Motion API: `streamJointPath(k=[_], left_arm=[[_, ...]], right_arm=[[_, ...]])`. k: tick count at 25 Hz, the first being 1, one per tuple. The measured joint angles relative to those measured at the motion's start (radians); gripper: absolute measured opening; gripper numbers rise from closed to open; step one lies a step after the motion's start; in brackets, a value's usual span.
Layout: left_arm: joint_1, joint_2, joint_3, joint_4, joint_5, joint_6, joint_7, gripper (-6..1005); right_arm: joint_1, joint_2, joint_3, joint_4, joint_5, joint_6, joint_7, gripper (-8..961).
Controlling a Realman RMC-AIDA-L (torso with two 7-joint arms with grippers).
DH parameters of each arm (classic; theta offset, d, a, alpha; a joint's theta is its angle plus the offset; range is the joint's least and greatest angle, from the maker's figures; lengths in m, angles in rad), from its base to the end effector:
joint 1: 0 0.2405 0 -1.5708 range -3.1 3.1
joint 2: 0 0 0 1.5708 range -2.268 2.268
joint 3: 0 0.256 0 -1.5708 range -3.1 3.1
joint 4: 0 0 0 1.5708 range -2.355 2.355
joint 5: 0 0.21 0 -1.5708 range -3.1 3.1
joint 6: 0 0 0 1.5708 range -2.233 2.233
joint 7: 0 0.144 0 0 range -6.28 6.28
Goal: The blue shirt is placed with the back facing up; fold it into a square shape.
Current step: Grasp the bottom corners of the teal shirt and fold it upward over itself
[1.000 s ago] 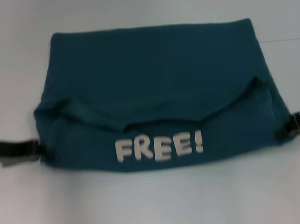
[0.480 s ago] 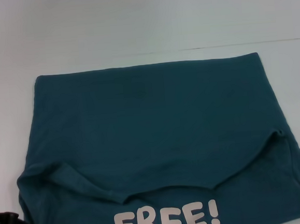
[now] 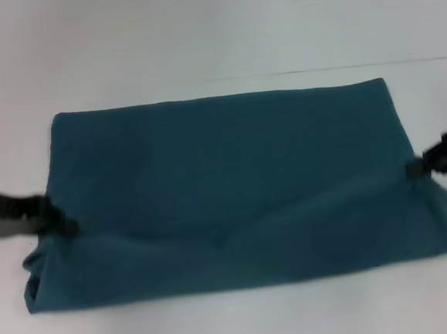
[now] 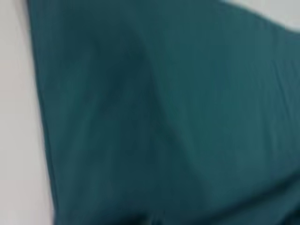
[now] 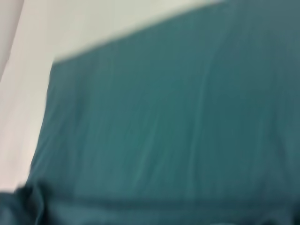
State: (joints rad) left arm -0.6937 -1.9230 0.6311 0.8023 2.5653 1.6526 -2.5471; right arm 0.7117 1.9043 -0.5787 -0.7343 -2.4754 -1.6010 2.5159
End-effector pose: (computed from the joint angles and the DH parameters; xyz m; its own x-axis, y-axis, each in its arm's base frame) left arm -0.2844 0.3638 0.0761 0.1805 0.9698 0.1638 0.9747 -0.1541 -0.1617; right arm 0.2779 0.3769 0.0785 0.1778 -0.9482 -0.2632 -0.9836 -0.1632 -0.0765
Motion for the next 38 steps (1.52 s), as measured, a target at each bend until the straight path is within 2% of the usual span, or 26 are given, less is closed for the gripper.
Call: streamJointPath(k=[6, 9, 13, 22, 26, 34, 38], left_arm=[[-0.064, 0.004, -0.002, -0.034, 0.000, -0.170, -0.073, 125], [-0.092, 0.002, -0.003, -0.071, -0.003, -0.262, -0.091, 128], [-0.123, -0.005, 0.019, -0.133, 0.001, -0.401, -0.115, 133], [-0.134, -0.029, 0.096, -0.158, 0.005, -0.635, -0.158, 142], [-0.136, -0.038, 0.135, -0.159, 0.006, -0.708, -0.152, 146], [-0.142, -0.054, 0.151, -0.180, 0.006, -0.820, -0.139, 154], [-0.149, -0.072, 0.154, -0.197, 0.004, -0.890, -0.098, 159]], right_arm=[[0.021, 0.017, -0.001, 0.005, 0.018, 0.235, 0.037, 47], [0.032, 0.042, -0.007, 0.011, 0.021, 0.382, 0.039, 48], [0.056, 0.064, -0.030, 0.042, 0.023, 0.520, 0.033, 48], [0.125, 0.088, -0.095, 0.092, 0.023, 0.716, 0.041, 48], [0.153, 0.091, -0.118, 0.127, 0.023, 0.786, 0.041, 49], [0.184, 0.099, -0.151, 0.199, 0.021, 0.923, 0.041, 48], [0.192, 0.102, -0.152, 0.213, 0.022, 0.960, 0.041, 48]])
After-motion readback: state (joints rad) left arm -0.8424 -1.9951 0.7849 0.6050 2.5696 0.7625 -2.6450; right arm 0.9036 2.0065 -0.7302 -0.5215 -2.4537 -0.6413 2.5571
